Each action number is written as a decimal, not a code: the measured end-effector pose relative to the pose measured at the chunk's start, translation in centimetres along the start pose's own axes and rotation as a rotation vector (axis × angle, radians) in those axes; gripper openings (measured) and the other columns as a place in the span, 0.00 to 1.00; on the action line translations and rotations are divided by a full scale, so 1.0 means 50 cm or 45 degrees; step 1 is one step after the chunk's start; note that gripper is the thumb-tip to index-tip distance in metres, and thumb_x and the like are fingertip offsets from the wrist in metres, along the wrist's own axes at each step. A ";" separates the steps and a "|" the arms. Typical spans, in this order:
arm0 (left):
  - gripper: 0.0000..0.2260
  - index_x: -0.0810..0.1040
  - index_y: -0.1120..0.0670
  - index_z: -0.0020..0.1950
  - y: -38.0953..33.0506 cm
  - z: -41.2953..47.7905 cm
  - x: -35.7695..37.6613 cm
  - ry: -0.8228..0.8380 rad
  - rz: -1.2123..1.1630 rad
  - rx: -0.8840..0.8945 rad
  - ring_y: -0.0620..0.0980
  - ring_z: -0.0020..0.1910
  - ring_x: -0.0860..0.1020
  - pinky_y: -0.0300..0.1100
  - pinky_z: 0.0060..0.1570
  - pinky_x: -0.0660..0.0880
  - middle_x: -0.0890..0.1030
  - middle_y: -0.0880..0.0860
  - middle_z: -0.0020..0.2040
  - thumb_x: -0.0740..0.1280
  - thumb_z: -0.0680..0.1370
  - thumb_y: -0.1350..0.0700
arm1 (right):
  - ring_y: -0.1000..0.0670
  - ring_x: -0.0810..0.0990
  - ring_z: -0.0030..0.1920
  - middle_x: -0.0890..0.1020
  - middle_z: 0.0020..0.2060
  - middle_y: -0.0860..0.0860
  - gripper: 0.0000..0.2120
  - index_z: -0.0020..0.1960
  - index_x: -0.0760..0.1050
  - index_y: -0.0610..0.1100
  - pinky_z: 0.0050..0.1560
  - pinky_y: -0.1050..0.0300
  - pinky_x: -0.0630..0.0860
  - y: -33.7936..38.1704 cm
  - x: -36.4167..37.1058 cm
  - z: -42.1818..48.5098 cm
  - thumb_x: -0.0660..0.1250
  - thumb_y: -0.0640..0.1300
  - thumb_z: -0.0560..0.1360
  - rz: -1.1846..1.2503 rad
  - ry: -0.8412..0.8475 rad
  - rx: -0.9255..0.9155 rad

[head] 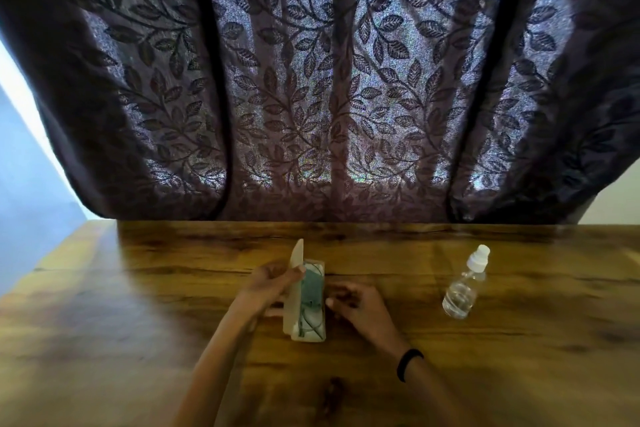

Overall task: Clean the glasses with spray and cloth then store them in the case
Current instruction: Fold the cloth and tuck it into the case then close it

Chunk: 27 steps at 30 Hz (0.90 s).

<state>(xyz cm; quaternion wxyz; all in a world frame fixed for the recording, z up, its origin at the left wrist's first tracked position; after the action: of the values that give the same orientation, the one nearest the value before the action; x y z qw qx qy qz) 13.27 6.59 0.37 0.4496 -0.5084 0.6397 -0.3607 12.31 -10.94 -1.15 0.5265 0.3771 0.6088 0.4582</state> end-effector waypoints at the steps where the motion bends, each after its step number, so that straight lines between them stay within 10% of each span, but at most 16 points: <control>1: 0.23 0.74 0.55 0.59 -0.004 0.004 0.002 -0.032 0.090 0.018 0.52 0.47 0.81 0.51 0.50 0.79 0.81 0.53 0.49 0.70 0.70 0.43 | 0.56 0.78 0.49 0.79 0.49 0.52 0.16 0.60 0.75 0.43 0.45 0.68 0.77 0.000 0.000 -0.001 0.69 0.38 0.72 0.007 -0.001 0.006; 13: 0.31 0.71 0.55 0.63 -0.028 -0.015 0.041 -0.389 0.875 0.082 0.48 0.43 0.77 0.37 0.36 0.73 0.80 0.52 0.50 0.68 0.68 0.37 | 0.50 0.77 0.58 0.79 0.59 0.44 0.16 0.63 0.72 0.39 0.55 0.61 0.75 -0.011 0.000 -0.004 0.65 0.37 0.75 -0.012 0.002 0.149; 27: 0.29 0.73 0.55 0.58 -0.057 -0.033 0.068 -0.573 1.200 0.294 0.50 0.47 0.80 0.42 0.41 0.79 0.79 0.54 0.53 0.66 0.68 0.34 | 0.52 0.78 0.55 0.80 0.56 0.47 0.12 0.59 0.76 0.43 0.56 0.58 0.76 -0.007 0.002 -0.008 0.62 0.39 0.77 -0.019 -0.012 0.164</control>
<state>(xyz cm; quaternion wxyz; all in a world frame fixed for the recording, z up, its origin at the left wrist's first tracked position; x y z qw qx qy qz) 12.40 2.62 2.84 0.7421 -0.1781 0.6424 -0.0698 11.91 -11.02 -1.53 0.5074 0.4077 0.6374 0.4124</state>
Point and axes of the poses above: each hand's wrist, its own z-axis towards the middle knuckle, its own x-axis out of the palm, y = z × x, the point moved 7 cm from there along z, towards the middle knuckle
